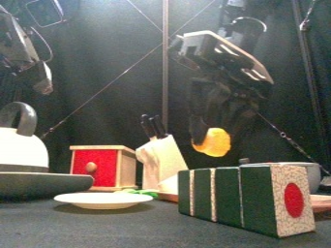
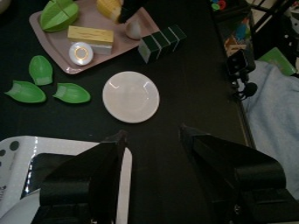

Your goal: Place corn bottom on plate

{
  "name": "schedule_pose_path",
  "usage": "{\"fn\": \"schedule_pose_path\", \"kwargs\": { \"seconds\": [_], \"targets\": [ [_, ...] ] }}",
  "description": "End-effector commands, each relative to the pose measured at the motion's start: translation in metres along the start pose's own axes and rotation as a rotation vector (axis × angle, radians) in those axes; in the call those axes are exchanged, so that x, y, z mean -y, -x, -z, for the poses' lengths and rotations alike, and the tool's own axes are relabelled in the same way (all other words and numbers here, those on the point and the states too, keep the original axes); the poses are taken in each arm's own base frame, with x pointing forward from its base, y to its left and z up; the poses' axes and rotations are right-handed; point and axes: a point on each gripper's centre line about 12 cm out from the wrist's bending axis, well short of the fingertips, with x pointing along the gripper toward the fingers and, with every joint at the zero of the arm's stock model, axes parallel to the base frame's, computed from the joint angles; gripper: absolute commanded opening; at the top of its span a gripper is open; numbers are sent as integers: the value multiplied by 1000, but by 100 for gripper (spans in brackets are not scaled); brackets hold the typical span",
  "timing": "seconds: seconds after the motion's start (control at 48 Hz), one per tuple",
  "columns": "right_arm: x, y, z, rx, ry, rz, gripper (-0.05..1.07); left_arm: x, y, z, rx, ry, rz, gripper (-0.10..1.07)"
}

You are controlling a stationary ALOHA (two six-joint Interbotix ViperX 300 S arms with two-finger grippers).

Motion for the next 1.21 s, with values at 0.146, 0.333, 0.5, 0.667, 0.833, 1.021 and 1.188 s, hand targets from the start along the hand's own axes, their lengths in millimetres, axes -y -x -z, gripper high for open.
{"fn": "schedule_pose_path", "kwargs": {
  "seconds": [0.146, 0.333, 0.5, 0.667, 0.833, 1.021, 1.188],
  "targets": [
    [11, 7, -2, 43, -48, -20, 70, 0, 1, -6, 23, 2, 2, 88],
    [12, -2, 1, 34, -58, 3, 70, 0, 1, -6, 24, 3, 0, 88],
    [11, -13, 6, 26, -51, 28, 70, -1, 1, -5, 21, 3, -2, 88],
    [8, -21, 9, 18, -40, 28, 70, -1, 1, -5, 21, 1, -2, 88],
    [10, -25, 13, 12, -26, 40, 74, -1, 1, -4, 20, 5, -3, 88],
    [11, -25, 14, 6, -25, 49, 97, -2, 1, -5, 20, 4, -5, 88],
    [9, -23, 14, -2, -24, 43, 105, -2, 1, -5, 20, 3, -5, 88]
  ]
}}
